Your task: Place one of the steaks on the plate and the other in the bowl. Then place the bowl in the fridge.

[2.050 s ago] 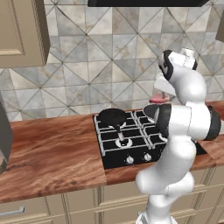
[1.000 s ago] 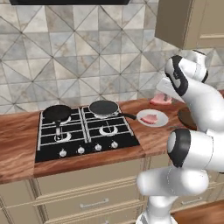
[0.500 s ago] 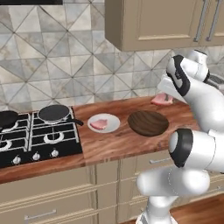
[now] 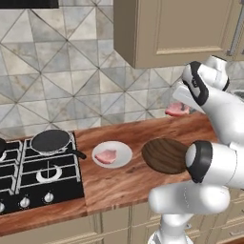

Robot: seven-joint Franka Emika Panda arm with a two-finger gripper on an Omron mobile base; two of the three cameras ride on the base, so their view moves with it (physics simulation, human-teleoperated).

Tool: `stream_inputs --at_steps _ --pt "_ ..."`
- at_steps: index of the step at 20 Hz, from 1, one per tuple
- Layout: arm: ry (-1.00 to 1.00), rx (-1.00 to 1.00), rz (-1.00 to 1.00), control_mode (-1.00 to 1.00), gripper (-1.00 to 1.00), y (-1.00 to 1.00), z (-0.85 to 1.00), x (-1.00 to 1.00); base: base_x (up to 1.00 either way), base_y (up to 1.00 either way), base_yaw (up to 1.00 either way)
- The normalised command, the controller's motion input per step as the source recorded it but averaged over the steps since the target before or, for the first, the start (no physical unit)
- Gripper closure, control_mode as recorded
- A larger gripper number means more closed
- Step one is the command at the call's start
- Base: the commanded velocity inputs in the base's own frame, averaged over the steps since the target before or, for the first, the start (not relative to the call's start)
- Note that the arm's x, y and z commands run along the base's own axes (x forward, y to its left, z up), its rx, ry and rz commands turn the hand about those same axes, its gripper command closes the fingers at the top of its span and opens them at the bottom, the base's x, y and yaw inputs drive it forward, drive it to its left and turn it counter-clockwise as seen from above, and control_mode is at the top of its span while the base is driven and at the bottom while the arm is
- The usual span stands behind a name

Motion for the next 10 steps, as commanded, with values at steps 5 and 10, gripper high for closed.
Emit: stream_inputs --at_steps 5,10 --pt "0.0 0.0 0.0 1.0 1.0 0.0 0.0 0.0 0.53 -0.17 0.27" --pt "0.0 0.0 0.0 1.0 1.0 0.0 0.0 0.0 0.22 -0.07 0.26"
